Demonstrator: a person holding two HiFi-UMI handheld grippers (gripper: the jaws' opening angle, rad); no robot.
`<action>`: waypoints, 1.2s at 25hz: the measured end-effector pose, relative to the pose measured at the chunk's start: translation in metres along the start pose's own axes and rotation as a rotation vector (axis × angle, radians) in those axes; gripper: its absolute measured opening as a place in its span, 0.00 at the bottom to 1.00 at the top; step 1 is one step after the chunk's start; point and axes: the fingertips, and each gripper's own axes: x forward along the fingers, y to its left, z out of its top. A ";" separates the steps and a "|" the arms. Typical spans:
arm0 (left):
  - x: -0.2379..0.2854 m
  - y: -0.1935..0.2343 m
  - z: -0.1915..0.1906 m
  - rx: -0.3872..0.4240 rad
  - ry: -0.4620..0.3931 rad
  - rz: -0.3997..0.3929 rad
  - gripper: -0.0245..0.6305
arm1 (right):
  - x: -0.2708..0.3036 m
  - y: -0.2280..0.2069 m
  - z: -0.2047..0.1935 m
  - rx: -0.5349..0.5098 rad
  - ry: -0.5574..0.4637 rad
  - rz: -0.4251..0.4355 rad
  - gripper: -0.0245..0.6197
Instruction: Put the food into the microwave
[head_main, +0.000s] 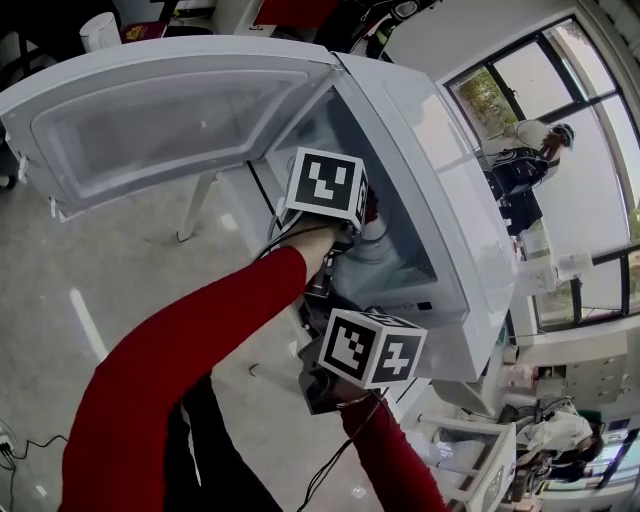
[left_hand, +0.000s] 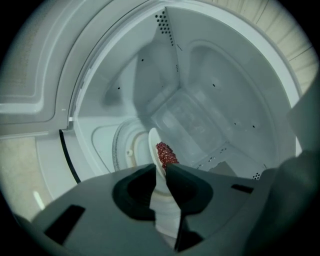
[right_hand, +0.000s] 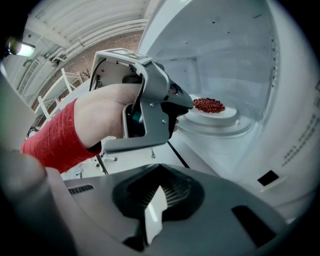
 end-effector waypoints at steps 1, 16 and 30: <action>0.000 0.000 0.000 0.013 0.001 0.006 0.14 | 0.000 0.000 0.000 0.000 0.001 0.000 0.06; 0.003 -0.001 0.005 0.163 -0.051 0.039 0.16 | 0.002 -0.003 -0.005 0.003 0.009 -0.006 0.06; 0.007 0.001 0.008 0.295 -0.045 0.098 0.19 | 0.004 -0.004 -0.007 0.002 0.019 -0.010 0.06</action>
